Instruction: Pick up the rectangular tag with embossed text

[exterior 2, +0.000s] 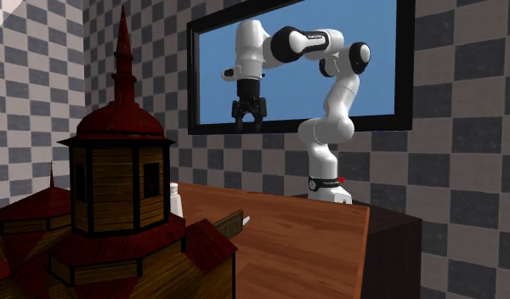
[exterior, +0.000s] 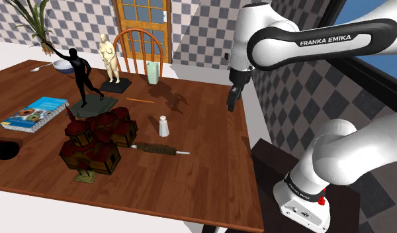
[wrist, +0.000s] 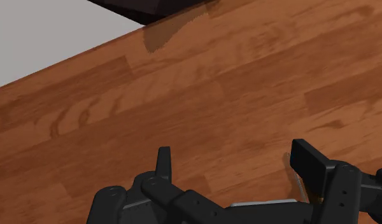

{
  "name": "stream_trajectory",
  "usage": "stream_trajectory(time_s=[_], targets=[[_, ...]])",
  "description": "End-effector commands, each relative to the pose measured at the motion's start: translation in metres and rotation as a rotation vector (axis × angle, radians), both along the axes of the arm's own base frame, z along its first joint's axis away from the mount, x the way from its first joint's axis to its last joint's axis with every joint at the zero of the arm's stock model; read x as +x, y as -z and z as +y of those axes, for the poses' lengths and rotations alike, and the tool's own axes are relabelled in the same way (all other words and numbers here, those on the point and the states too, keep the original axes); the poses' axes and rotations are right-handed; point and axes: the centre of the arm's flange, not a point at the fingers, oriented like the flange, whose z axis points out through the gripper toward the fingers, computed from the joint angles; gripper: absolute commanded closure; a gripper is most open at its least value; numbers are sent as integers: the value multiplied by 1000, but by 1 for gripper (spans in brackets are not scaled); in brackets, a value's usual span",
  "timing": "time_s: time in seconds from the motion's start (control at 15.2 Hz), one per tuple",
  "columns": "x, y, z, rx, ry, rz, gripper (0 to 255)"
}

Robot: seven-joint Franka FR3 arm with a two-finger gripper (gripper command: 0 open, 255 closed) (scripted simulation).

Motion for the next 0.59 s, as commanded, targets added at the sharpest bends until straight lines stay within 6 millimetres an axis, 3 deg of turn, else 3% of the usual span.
stream_trajectory(time_s=[0.0,0.53], targets=[[13,14,17,8,-31,-9,0],[54,79,83,34,-152,-35,0]])
